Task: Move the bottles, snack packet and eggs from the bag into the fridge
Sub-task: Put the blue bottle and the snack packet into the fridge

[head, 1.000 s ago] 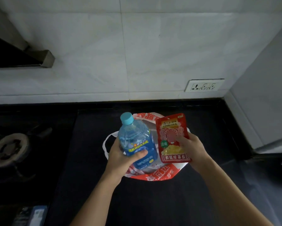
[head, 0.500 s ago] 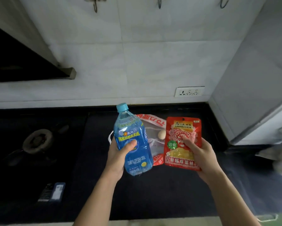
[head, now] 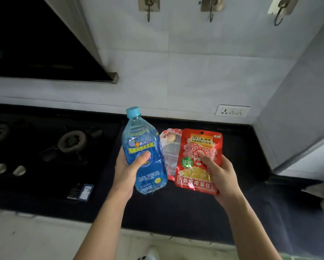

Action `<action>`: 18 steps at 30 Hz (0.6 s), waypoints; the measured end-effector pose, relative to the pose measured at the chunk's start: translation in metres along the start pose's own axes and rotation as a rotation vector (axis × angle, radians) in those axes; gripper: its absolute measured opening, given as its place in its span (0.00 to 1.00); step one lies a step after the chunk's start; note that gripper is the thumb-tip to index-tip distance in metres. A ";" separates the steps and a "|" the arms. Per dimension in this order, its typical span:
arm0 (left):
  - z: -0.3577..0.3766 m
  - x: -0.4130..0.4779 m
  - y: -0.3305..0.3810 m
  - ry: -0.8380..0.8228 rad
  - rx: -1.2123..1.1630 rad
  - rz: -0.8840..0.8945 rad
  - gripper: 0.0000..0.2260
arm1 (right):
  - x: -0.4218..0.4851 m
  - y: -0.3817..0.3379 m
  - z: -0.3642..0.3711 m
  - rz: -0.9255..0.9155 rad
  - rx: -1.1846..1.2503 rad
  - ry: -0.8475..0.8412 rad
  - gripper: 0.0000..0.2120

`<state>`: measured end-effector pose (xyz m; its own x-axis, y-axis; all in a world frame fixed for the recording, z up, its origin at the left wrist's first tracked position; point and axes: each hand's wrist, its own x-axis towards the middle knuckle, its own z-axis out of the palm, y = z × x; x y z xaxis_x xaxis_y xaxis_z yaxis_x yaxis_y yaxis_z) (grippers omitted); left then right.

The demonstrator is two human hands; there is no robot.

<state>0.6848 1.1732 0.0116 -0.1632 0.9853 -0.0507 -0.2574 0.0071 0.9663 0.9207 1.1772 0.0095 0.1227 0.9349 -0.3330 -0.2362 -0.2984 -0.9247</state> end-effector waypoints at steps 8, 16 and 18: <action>-0.035 -0.051 0.028 0.200 0.088 0.069 0.29 | -0.006 -0.004 0.048 0.014 -0.071 -0.235 0.15; -0.078 -0.142 0.024 0.547 0.064 0.120 0.31 | -0.046 0.023 0.096 0.084 -0.132 -0.530 0.07; -0.088 -0.167 0.022 0.643 0.051 0.131 0.31 | -0.060 0.035 0.107 0.107 -0.165 -0.607 0.09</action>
<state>0.6223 0.9935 0.0195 -0.7311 0.6799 -0.0575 -0.1537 -0.0821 0.9847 0.8020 1.1308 0.0170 -0.4727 0.8265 -0.3057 -0.0599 -0.3763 -0.9246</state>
